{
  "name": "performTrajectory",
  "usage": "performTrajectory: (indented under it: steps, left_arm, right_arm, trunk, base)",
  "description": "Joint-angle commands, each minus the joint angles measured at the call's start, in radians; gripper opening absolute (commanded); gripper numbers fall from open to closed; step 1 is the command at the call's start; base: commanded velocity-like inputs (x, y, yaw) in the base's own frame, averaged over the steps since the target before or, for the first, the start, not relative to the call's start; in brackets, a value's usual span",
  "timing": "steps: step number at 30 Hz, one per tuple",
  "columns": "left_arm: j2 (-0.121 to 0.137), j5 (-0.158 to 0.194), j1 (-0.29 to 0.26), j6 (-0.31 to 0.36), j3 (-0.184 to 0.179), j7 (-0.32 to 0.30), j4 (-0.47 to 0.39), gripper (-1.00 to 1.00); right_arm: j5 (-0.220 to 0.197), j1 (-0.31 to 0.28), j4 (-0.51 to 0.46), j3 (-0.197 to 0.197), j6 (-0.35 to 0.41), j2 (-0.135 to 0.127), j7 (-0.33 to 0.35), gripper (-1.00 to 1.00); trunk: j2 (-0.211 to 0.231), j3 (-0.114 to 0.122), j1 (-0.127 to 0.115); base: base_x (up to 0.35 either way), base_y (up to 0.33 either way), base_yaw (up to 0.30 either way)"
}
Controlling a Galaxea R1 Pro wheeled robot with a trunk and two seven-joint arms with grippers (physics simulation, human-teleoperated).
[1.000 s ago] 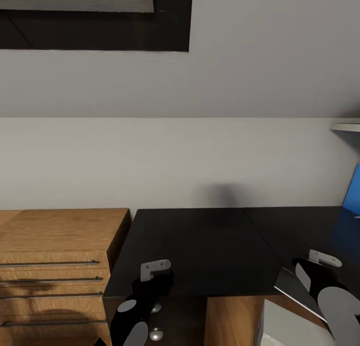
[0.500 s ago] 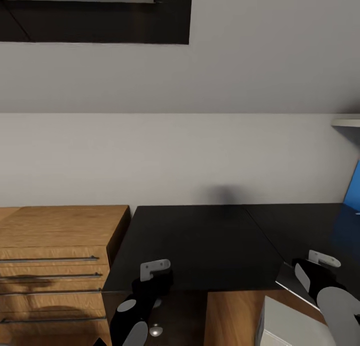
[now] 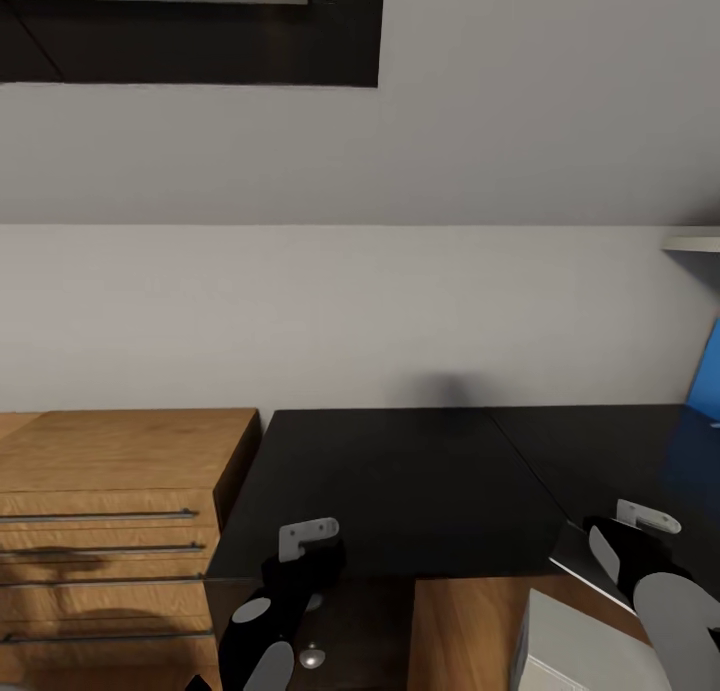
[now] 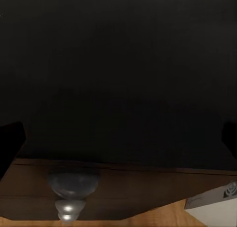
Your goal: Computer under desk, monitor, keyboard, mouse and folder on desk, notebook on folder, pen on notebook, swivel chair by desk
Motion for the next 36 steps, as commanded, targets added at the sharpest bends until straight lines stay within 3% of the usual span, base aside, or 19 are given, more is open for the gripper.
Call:
performTrajectory:
  steps: [1,36]
  left_arm:
    - [0.0,0.008,-0.001,0.002,-0.001,0.009,-0.001,1.0]
    - [0.0,0.008,-0.001,0.002,-0.006,0.009,0.0,1.0]
  right_arm:
    - [0.009,-0.001,-0.002,-0.005,0.008,0.001,0.0,1.0]
    - [0.009,-0.001,-0.003,-0.003,0.006,0.003,0.0,1.0]
  trunk:
    - [-0.001,-0.001,0.0]
    - [-0.001,-0.001,0.0]
  base:
    - [-0.148,0.0,0.0]
    - [-0.106,0.046,0.0]
